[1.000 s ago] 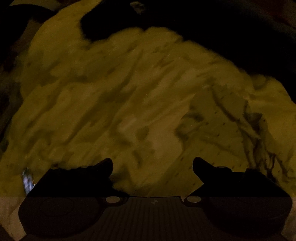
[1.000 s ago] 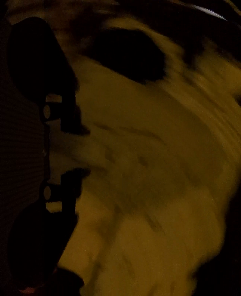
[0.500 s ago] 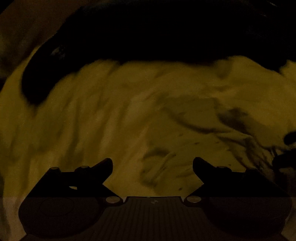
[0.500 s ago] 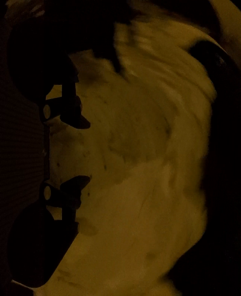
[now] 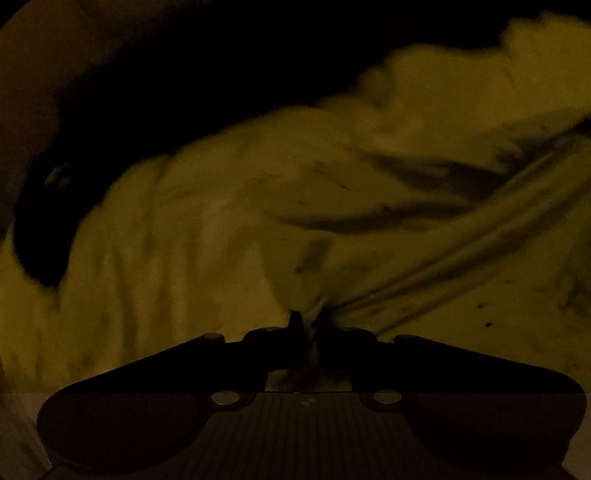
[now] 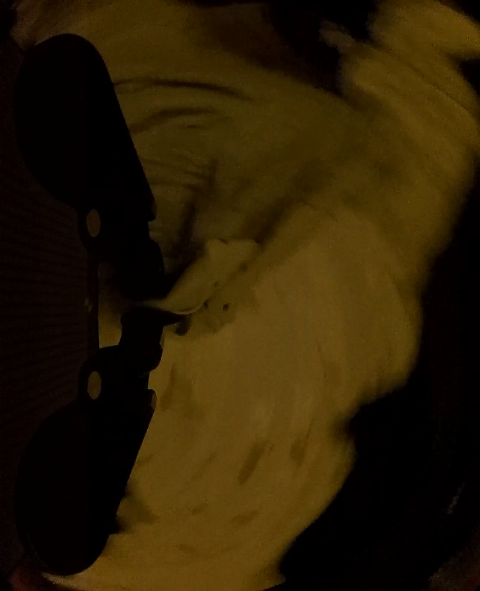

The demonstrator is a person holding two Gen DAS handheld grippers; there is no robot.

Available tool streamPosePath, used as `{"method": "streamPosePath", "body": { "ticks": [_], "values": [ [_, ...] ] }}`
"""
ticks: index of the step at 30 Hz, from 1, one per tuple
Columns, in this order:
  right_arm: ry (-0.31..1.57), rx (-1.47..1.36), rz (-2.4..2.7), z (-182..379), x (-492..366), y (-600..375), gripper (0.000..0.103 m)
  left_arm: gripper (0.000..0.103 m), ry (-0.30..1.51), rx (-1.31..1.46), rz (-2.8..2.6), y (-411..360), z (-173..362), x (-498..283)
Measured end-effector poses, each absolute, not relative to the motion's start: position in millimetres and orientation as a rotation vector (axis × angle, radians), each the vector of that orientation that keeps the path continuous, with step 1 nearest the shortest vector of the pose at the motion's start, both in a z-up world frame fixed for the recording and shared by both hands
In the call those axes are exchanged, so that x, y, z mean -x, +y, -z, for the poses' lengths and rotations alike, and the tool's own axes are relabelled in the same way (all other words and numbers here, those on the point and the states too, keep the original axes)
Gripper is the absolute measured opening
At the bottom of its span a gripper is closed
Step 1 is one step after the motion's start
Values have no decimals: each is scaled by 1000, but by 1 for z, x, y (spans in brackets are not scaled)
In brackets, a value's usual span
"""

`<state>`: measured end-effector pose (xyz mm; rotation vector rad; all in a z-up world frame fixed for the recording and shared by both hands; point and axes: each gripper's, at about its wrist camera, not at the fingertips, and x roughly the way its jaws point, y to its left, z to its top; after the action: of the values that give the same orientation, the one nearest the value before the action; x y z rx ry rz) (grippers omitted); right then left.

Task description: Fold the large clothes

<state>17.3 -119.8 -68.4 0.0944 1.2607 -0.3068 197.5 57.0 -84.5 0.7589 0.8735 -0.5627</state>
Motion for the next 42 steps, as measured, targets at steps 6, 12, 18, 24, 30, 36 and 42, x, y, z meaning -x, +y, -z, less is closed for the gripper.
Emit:
{"method": "streamPosePath", "body": {
  "ticks": [6, 12, 18, 24, 30, 36, 42],
  "values": [
    [1084, -539, 533, 32, 32, -199, 8, 29, 980, -324, 164, 162, 36, -240],
    [1117, -554, 453, 37, 40, -177, 9, 69, 1079, -212, 86, 201, 32, -255],
    [1010, -737, 479, 23, 47, -182, 9, 103, 1011, -316, 454, 104, 27, -191],
    [814, -1039, 404, -5, 67, -204, 9, 103, 814, -603, 843, -25, 29, -105],
    [803, -1052, 354, -19, 74, -198, 9, 103, 552, -738, 970, -90, 21, -68],
    [853, -950, 464, -13, 82, -196, 19, 38, 698, -619, 979, -77, 12, -84],
    [905, -913, 458, 2, 79, -195, 41, 38, 863, -413, 777, -5, 6, -128]
  ]
}}
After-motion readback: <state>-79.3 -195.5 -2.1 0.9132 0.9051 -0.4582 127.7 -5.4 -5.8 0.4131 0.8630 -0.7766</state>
